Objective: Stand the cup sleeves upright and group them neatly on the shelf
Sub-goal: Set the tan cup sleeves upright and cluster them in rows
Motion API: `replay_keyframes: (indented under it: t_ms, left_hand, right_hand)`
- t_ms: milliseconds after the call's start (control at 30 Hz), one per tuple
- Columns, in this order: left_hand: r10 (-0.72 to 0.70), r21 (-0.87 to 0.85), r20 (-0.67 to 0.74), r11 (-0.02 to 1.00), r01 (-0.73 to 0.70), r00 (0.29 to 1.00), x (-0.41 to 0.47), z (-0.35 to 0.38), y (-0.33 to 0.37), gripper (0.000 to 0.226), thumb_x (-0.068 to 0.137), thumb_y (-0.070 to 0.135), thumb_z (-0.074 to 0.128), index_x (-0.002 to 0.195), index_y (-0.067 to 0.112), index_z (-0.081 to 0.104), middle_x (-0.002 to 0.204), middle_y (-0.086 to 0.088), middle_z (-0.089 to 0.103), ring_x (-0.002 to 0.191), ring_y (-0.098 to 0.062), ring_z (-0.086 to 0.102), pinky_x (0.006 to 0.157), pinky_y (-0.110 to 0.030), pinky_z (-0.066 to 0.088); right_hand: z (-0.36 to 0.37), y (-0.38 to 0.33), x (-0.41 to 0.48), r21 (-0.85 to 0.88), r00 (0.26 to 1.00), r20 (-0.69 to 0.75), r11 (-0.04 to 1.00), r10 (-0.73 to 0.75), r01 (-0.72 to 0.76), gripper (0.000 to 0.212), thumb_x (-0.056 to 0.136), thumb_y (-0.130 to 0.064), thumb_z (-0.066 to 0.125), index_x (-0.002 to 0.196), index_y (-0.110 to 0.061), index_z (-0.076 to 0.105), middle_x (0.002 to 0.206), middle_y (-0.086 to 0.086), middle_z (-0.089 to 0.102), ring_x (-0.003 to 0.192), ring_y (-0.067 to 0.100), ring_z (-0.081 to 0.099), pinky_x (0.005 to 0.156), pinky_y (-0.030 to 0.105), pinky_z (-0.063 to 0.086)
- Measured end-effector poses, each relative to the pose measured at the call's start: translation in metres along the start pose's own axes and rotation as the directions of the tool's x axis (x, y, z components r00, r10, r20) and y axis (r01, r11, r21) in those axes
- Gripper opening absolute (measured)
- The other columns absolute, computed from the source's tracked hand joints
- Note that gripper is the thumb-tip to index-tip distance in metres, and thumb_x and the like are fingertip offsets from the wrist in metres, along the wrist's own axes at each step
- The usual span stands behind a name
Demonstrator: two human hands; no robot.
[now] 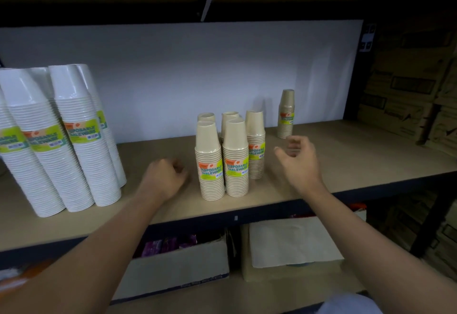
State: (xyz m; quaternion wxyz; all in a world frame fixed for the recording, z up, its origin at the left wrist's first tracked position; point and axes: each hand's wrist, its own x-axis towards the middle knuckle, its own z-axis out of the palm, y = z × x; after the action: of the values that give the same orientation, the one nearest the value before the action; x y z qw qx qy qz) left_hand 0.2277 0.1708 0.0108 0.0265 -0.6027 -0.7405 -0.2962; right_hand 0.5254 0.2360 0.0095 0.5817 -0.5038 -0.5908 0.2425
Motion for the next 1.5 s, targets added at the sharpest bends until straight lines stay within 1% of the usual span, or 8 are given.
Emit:
replay_keyframes:
  t_ms: [200, 333, 533, 633, 900, 1200, 1367, 1500]
  left_hand:
    - [0.020, -0.006, -0.033, 1.000, -0.021, 0.999, -0.007, 0.002, 0.003, 0.020, 0.087, 0.031, 0.063, 0.090, 0.013, 0.072, 0.093, -0.008, 0.071, 0.090, -0.026, 0.064, 0.077, -0.032, 0.050]
    - [0.019, -0.027, -0.169, 0.999, -0.024, 0.985, -0.017, -0.030, 0.016, 0.021, 0.083, 0.028, 0.065, 0.084, 0.008, 0.071, 0.085, -0.007, 0.070, 0.083, -0.025, 0.063, 0.071, -0.030, 0.046]
    - [0.093, -0.104, -0.346, 0.985, -0.137, 0.934, -0.016, -0.108, 0.079, 0.017, 0.084, 0.029, 0.062, 0.085, 0.016, 0.072, 0.086, 0.001, 0.070, 0.083, -0.018, 0.063, 0.074, -0.027, 0.045]
    - [0.178, -0.102, -0.364, 0.968, -0.229, 0.914, -0.020, -0.124, 0.122, 0.016, 0.084, 0.031, 0.061, 0.082, 0.018, 0.069, 0.084, 0.003, 0.068, 0.082, -0.017, 0.062, 0.071, -0.026, 0.041]
    - [0.319, -0.226, -0.229, 0.901, -0.369, 0.919, -0.038, -0.064, 0.219, 0.017, 0.081, 0.035, 0.062, 0.080, 0.020, 0.070, 0.086, 0.003, 0.067, 0.085, -0.015, 0.060, 0.074, -0.029, 0.047]
    - [0.280, -0.232, 0.098, 0.940, -0.252, 0.955, -0.027, 0.074, 0.243, 0.018, 0.080, 0.036, 0.065, 0.079, 0.018, 0.068, 0.093, -0.005, 0.064, 0.089, -0.022, 0.062, 0.081, -0.032, 0.050]
    - [0.225, -0.171, 0.152, 0.965, -0.198, 0.963, 0.006, 0.120, 0.232, 0.015, 0.080, 0.033, 0.064, 0.072, 0.020, 0.061, 0.091, -0.009, 0.063, 0.093, -0.026, 0.061, 0.083, -0.029, 0.047]
    - [0.200, -0.131, 0.112, 0.974, -0.185, 0.973, 0.028, 0.144, 0.229, 0.020, 0.076, 0.035, 0.060, 0.074, 0.015, 0.064, 0.090, -0.014, 0.062, 0.089, -0.033, 0.060, 0.086, -0.038, 0.050]
  right_hand:
    - [-0.011, 0.021, 0.026, -0.058, 1.000, -0.019, 0.998, 0.022, -0.023, 0.028, 0.085, -0.028, 0.071, 0.108, -0.023, 0.055, 0.122, 0.004, 0.056, 0.086, -0.001, 0.054, 0.085, 0.025, 0.043]
    - [-0.011, 0.022, 0.021, -0.077, 1.000, 0.021, 0.997, 0.023, -0.022, 0.029, 0.086, -0.029, 0.070, 0.110, -0.022, 0.056, 0.123, 0.005, 0.054, 0.084, -0.005, 0.051, 0.084, 0.026, 0.042]
    - [-0.028, 0.001, 0.017, -0.059, 1.000, 0.004, 0.998, -0.006, 0.006, 0.029, 0.085, -0.028, 0.071, 0.110, -0.017, 0.061, 0.120, 0.007, 0.057, 0.096, 0.010, 0.056, 0.088, 0.027, 0.044]
    - [-0.047, -0.008, 0.019, -0.068, 1.000, 0.019, 0.998, -0.004, 0.005, 0.027, 0.084, -0.031, 0.072, 0.107, -0.021, 0.061, 0.118, 0.005, 0.058, 0.103, 0.014, 0.057, 0.096, 0.038, 0.049]
    - [-0.093, -0.006, 0.032, -0.086, 0.999, 0.038, 0.996, 0.023, -0.020, 0.030, 0.085, -0.033, 0.073, 0.109, -0.019, 0.062, 0.114, 0.002, 0.060, 0.104, 0.015, 0.059, 0.090, 0.035, 0.050]
    - [-0.079, 0.041, 0.074, -0.060, 0.990, 0.094, 0.993, 0.107, -0.102, 0.033, 0.086, -0.024, 0.075, 0.112, -0.009, 0.062, 0.104, 0.004, 0.063, 0.095, 0.017, 0.060, 0.073, 0.021, 0.045]
    - [-0.051, 0.066, 0.113, -0.067, 0.978, 0.152, 0.989, 0.144, -0.135, 0.039, 0.084, -0.024, 0.075, 0.115, -0.007, 0.059, 0.107, 0.006, 0.061, 0.097, 0.018, 0.058, 0.085, 0.027, 0.046]
    - [-0.019, 0.084, 0.148, -0.060, 0.976, 0.142, 0.985, 0.166, -0.159, 0.036, 0.079, -0.024, 0.079, 0.104, -0.014, 0.056, 0.092, 0.000, 0.059, 0.090, 0.019, 0.058, 0.088, 0.035, 0.049]
